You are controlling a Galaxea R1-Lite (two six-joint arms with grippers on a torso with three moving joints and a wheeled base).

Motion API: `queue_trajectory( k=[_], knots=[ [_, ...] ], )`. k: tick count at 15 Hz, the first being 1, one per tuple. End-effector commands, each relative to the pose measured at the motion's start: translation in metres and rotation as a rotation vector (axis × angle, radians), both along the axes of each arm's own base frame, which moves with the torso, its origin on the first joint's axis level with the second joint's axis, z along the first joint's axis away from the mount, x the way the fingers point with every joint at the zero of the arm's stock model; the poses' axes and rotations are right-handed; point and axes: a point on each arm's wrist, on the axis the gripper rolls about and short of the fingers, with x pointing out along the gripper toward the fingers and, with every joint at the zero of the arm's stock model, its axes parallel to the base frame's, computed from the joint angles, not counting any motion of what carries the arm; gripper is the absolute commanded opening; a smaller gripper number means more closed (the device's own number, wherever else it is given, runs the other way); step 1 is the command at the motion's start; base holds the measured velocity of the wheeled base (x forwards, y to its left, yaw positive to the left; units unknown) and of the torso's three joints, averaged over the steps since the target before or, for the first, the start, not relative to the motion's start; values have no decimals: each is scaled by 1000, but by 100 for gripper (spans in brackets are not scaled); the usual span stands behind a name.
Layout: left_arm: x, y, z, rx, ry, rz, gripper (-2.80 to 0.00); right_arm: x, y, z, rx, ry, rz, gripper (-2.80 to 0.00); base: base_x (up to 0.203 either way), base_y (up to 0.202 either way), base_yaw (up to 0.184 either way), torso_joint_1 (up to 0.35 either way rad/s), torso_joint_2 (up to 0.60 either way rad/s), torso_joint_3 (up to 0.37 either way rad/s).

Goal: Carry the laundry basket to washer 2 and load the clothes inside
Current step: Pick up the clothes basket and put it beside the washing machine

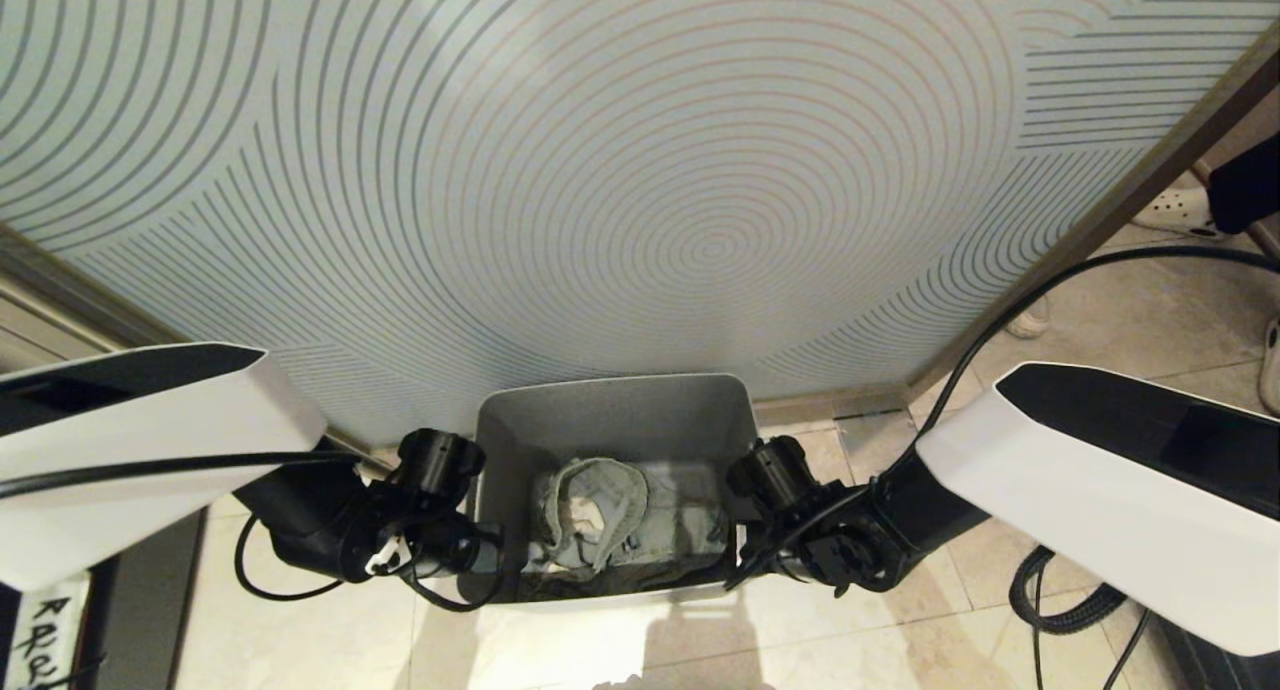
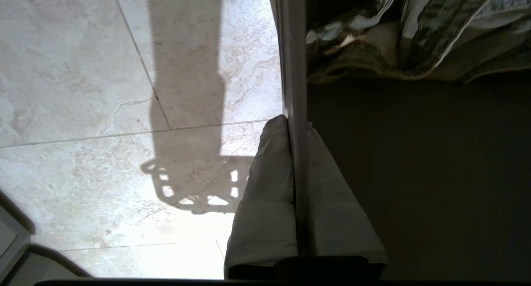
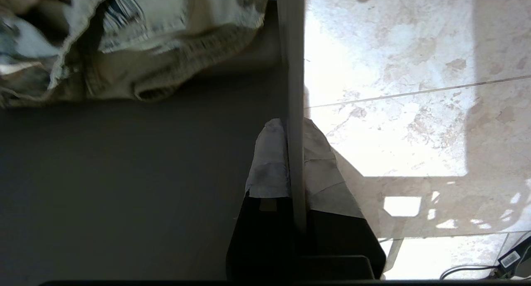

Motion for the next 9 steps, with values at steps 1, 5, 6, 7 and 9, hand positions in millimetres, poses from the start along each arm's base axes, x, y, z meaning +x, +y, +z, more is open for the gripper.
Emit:
queue_trajectory(
  k=[1, 5, 6, 7, 9],
  knots=[
    [-6, 1, 11, -8, -21, -1, -280, -4, 3, 13, 19, -22, 10, -280, 0, 0, 0, 0, 0, 0],
    [-23, 7, 15, -3, 3, -1, -280, -16, 12, 16, 14, -14, 41, -280, 0, 0, 0, 0, 0, 0],
    [-28, 8, 16, -3, 4, 0, -280, -18, 13, 18, 17, -17, 47, -280, 0, 0, 0, 0, 0, 0],
    [-31, 10, 19, -3, 2, 3, -280, -20, 14, 21, 20, -22, 52, -280, 0, 0, 0, 0, 0, 0],
    [-36, 14, 23, -6, 1, 10, -280, -24, 16, 27, 24, -24, 61, -280, 0, 0, 0, 0, 0, 0]
  ],
)
